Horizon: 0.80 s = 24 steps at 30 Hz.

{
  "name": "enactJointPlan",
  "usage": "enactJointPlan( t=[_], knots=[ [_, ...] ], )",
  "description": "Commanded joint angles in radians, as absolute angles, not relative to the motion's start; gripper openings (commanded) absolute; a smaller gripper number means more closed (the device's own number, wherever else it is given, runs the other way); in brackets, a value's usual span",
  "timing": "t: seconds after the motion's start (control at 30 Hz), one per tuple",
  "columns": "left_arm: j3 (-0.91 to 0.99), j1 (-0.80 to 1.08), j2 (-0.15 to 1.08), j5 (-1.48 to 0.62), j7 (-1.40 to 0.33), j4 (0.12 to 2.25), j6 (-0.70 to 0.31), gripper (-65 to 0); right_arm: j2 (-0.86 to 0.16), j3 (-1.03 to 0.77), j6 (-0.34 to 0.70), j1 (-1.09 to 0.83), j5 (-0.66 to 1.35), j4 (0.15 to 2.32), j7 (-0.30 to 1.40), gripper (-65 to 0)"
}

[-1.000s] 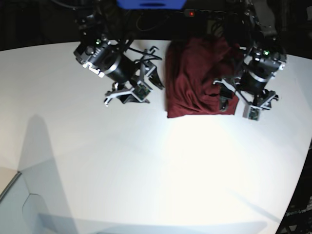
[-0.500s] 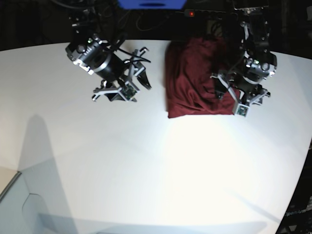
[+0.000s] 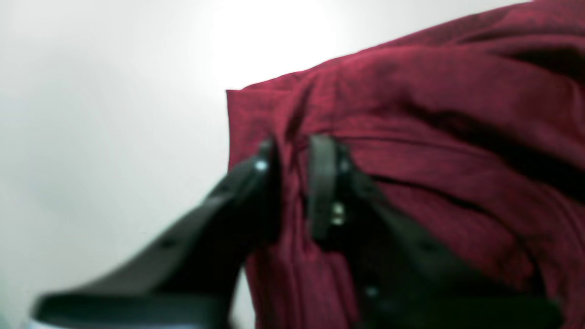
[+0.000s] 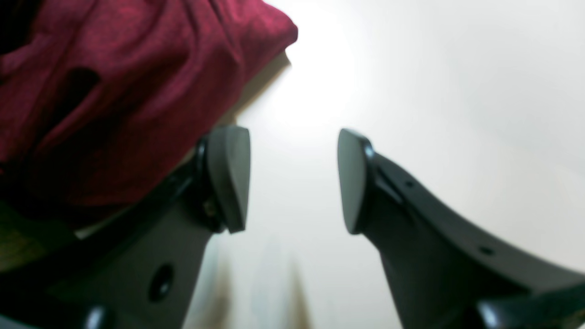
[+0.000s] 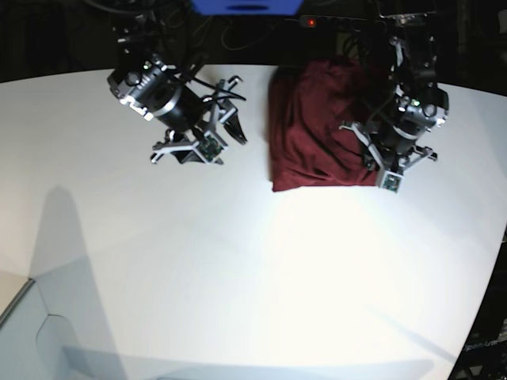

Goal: Layout the t-shirt on the table in an organized manner, then fold the t-shirt properly
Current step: 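Press the folded bundle edge with the left gripper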

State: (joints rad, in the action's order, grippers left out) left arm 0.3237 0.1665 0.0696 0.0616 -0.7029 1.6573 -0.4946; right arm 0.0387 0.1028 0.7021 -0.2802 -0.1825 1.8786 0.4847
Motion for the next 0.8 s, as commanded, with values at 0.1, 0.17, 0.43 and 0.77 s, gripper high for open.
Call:
enactJointPlan(
  t=[0.1, 0.17, 0.43, 0.77],
  knots=[
    [0.329, 0.154, 0.079, 0.053, -0.682, 1.658, -0.495, -64.5, 0.042, 0.104, 0.698, -0.274, -0.166, 1.894, 0.456, -34.4],
    [0.332, 0.151, 0.079, 0.051, -0.68, 1.65, -0.495, -64.9, 0.042, 0.104, 0.698, -0.274, -0.166, 1.893, 0.456, -34.4],
    [0.406, 0.067, 0.07, 0.05, -0.688, 1.682, -0.496, -64.9, 0.042, 0.104, 0.698, -0.274, -0.166, 1.891, 0.456, -34.4],
    [0.427, 0.004, 0.079, 0.051, -0.69, 1.675, -0.496, -64.9, 0.035, 0.094, 0.698, -0.275, -0.166, 1.89, 0.456, -34.4]
  ],
)
